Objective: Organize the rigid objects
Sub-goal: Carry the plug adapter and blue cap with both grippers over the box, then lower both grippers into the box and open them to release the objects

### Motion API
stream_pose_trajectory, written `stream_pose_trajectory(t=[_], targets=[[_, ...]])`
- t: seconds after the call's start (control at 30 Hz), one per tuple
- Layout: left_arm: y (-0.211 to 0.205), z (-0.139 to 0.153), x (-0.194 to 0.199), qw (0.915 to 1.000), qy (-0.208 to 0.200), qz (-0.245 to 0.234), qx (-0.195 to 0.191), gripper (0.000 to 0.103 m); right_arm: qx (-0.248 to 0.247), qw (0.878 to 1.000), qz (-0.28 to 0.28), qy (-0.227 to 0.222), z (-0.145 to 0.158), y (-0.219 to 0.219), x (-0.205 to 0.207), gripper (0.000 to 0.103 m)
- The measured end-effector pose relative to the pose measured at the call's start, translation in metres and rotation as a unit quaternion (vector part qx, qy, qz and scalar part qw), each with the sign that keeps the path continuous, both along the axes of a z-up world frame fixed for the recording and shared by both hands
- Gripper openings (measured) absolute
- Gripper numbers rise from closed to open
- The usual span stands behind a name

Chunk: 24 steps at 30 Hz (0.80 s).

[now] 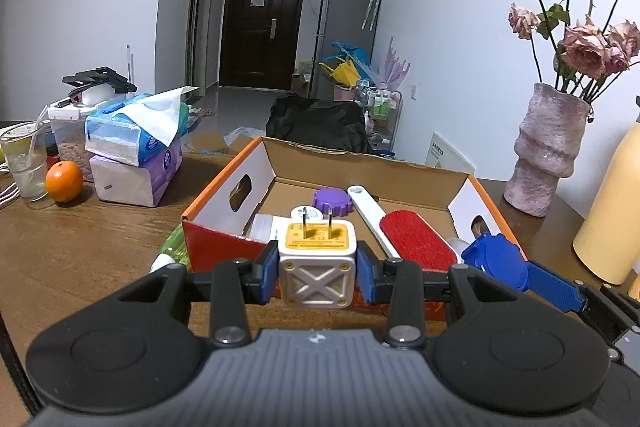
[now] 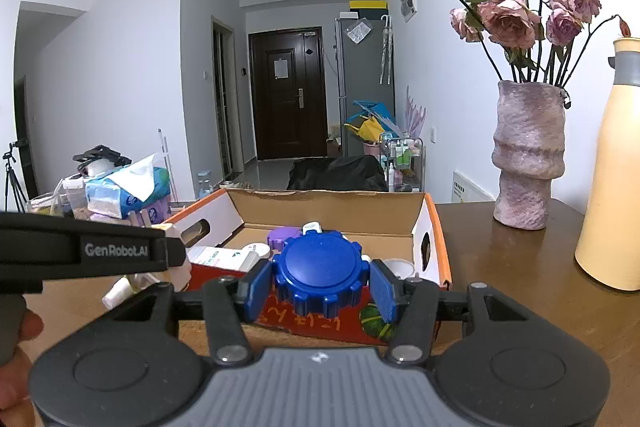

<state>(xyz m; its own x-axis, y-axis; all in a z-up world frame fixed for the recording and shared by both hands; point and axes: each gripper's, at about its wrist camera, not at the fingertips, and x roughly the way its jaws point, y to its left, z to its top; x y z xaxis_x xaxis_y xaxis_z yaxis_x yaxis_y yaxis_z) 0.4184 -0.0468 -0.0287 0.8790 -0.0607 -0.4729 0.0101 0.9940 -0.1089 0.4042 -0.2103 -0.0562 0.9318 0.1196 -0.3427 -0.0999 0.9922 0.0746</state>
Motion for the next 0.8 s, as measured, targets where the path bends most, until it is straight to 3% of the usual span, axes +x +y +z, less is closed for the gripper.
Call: stream_pose_trajectory(t=[0.8], targets=[[-0.009, -0.003, 0.057, 1.0, -0.002, 0.005, 0.005, 0.04, 0.002, 1.0, -0.014, -0.004, -0.003, -0.009, 0.057, 0.052]])
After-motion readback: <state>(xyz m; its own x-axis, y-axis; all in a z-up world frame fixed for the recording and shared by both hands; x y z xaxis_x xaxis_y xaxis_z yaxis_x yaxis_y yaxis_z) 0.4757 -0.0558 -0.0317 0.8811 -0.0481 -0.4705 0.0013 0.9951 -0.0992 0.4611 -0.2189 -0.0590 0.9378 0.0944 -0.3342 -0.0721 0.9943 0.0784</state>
